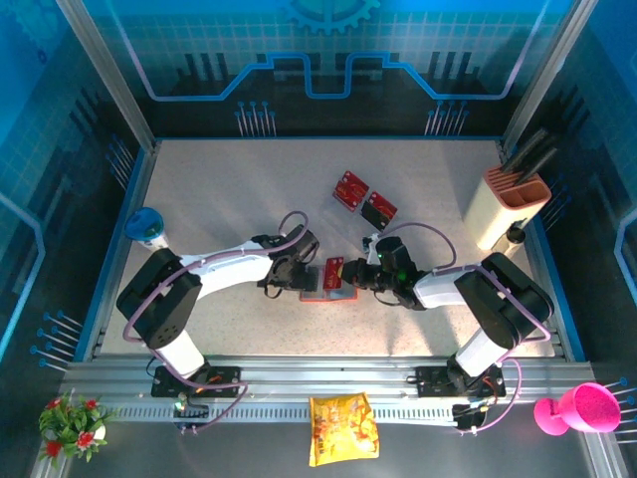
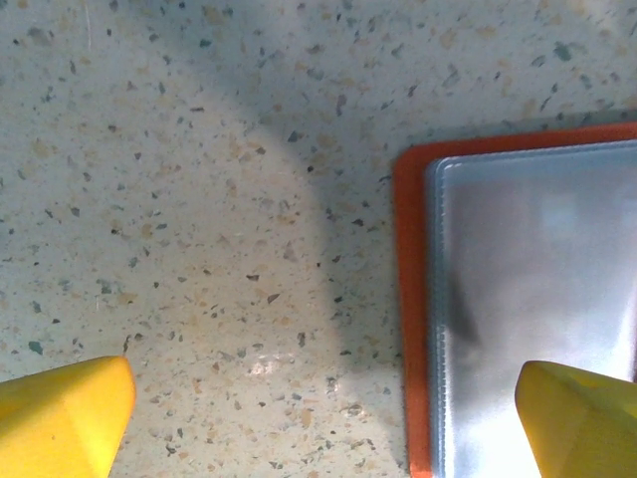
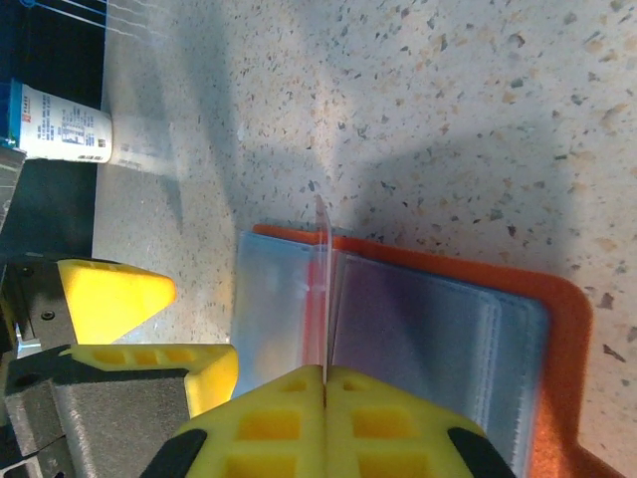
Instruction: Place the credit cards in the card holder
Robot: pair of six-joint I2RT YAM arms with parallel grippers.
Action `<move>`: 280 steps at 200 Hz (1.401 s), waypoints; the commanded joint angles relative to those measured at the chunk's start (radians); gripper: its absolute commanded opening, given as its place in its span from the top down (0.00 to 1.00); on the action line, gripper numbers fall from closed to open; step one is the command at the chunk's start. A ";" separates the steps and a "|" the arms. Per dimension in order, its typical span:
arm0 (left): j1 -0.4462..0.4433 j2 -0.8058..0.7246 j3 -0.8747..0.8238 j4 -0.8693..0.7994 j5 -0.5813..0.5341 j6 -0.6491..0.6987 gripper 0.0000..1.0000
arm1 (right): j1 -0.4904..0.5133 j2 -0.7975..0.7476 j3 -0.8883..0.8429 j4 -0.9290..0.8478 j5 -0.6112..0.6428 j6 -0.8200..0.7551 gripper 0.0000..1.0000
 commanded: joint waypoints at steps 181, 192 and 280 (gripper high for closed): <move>-0.005 0.021 -0.060 -0.012 -0.020 -0.016 0.01 | 0.020 0.054 -0.015 0.019 -0.074 -0.005 1.00; -0.004 0.020 -0.059 -0.011 -0.020 -0.016 0.01 | 0.020 0.049 -0.021 0.013 -0.073 -0.007 1.00; -0.005 0.030 -0.053 -0.006 -0.017 -0.014 0.01 | 0.024 0.020 -0.032 -0.047 -0.078 -0.032 1.00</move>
